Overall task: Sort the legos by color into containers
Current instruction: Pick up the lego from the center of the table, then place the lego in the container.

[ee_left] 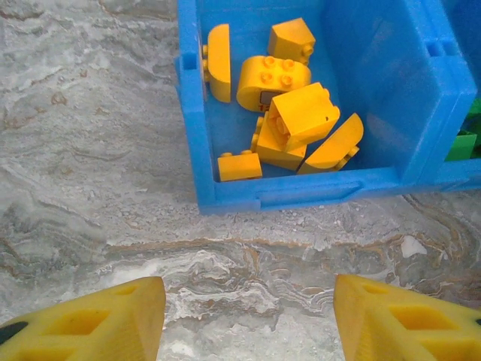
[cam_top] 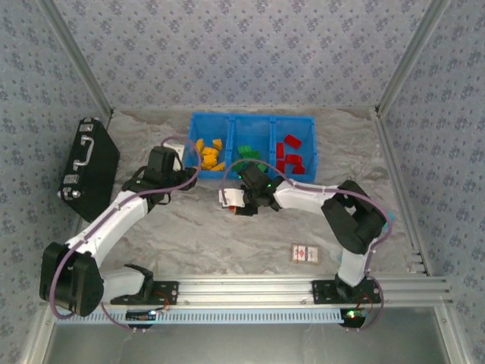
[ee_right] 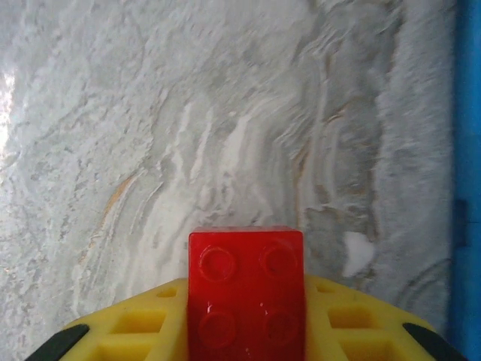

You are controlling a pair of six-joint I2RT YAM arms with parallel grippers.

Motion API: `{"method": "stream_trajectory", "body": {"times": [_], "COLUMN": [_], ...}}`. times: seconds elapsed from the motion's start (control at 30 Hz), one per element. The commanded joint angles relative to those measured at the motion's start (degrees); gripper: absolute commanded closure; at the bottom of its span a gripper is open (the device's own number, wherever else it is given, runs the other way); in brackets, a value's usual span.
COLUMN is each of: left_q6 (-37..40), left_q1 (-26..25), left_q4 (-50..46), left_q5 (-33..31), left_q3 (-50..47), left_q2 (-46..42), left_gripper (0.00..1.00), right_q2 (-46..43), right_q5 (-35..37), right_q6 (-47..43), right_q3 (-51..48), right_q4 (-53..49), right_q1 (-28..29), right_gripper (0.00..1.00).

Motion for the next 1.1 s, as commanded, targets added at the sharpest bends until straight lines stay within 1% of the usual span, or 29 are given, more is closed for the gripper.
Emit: {"method": "stream_trajectory", "body": {"times": [0.0,0.17,0.3,0.43,0.57,0.73,0.9,1.07], "left_q6": [0.63,1.09,0.85,1.31,1.95,1.96,1.89,0.49], "left_q1": [0.14,0.13,0.14,-0.04,-0.21,-0.81,-1.66,-3.97], "left_q4": [0.18,0.09,0.69,0.73,-0.01,-1.18,-3.08,-3.79], "left_q5": [-0.89,-0.98,-0.44,0.27,0.21,0.53,0.62,1.74], "left_q3": [-0.65,-0.48,-0.85,-0.77,-0.04,0.68,1.63,1.42], "left_q2": [-2.19,-2.95,-2.92,-2.87,-3.44,-2.93,-2.22,-2.18], "left_gripper": [0.38,0.38,0.38,0.36,0.35,0.35,0.35,0.35], "right_q2": [-5.09,-11.75,-16.65,-17.90,-17.33,-15.13,-9.49,-4.15], "right_q5": [0.92,3.02,3.37,4.23,6.34,7.80,11.58,12.90], "right_q6": [0.09,-0.06,0.69,2.23,3.21,8.92,12.47,14.05], "right_q3": [-1.17,-2.70,-4.65,-4.93,-4.71,-4.13,-0.66,2.65], "right_q4": [1.30,1.37,3.82,5.01,6.88,10.69,10.13,9.59], "right_q1": [-0.89,-4.41,-9.61,-14.70,-19.26,-24.46,-26.32,-27.18], "right_gripper": [0.71,0.71,0.71,0.72,0.71,0.71,0.71,0.70]}}
